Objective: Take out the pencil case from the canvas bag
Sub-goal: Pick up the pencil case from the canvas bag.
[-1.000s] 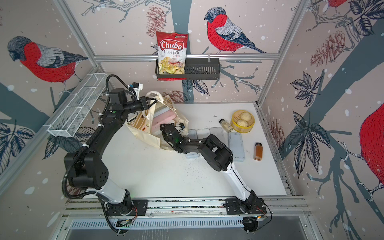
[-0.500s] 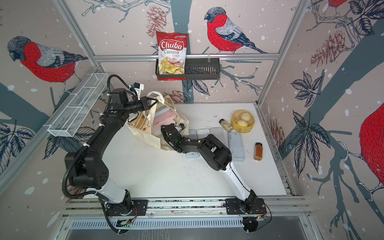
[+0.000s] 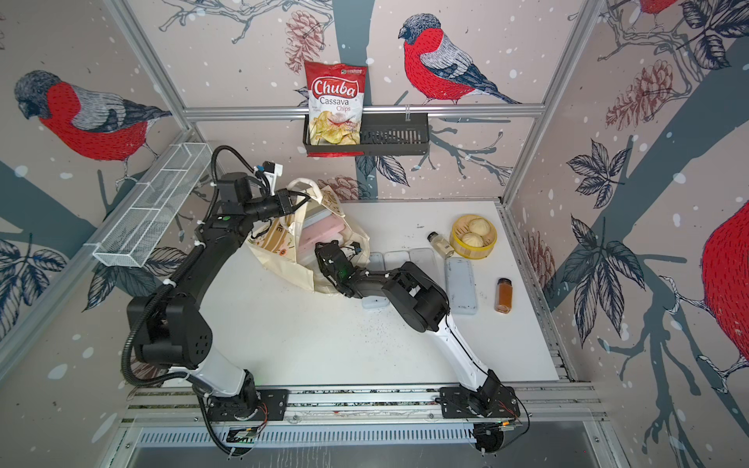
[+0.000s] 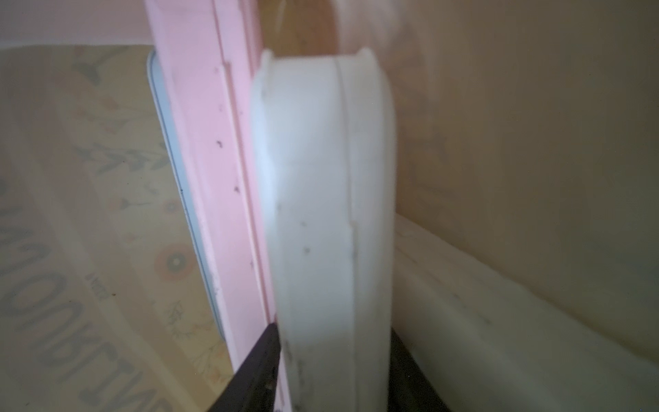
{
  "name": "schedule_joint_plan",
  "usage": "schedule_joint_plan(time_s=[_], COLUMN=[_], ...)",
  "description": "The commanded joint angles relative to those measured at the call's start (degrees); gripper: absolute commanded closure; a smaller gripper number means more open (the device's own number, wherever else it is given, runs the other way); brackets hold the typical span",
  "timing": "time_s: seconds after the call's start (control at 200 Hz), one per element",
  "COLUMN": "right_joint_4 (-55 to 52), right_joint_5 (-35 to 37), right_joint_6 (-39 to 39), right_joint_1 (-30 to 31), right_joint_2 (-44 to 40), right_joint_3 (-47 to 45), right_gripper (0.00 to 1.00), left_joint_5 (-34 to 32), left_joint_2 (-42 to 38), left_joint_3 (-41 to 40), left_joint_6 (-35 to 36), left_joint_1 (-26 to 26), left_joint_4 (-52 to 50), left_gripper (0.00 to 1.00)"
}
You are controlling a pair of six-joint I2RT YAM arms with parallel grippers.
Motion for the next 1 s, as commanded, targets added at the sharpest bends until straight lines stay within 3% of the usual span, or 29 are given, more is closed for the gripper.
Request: schedule_joint_plan(time_s=[0.0, 0.53, 0.996], right_joint_4=[1.44, -3.23, -8.37], right_joint_5=[1.05, -2.17, 0.21], right_joint_6=[2.23, -5.79, -20.42], right_joint_1=[-0.06, 0.47, 1.55], right_joint_2=[0.45, -8.52, -24.16], right_joint_3=[0.11, -5.75, -15.10], right_gripper=[0.60, 0.77, 0.81], left_joint_5=[1.79, -0.91, 0.31], left_joint_2=[-0.03, -0.66, -0.21], left_joint_3=[0.11, 0.52, 0.96], left_joint_6=[-0.48, -0.56, -3.36], left_joint_1=[-0.42, -0.25, 0.63], left_joint_4=[5.85, 4.27, 4.78], left_gripper=[1.00, 1.00, 1.00])
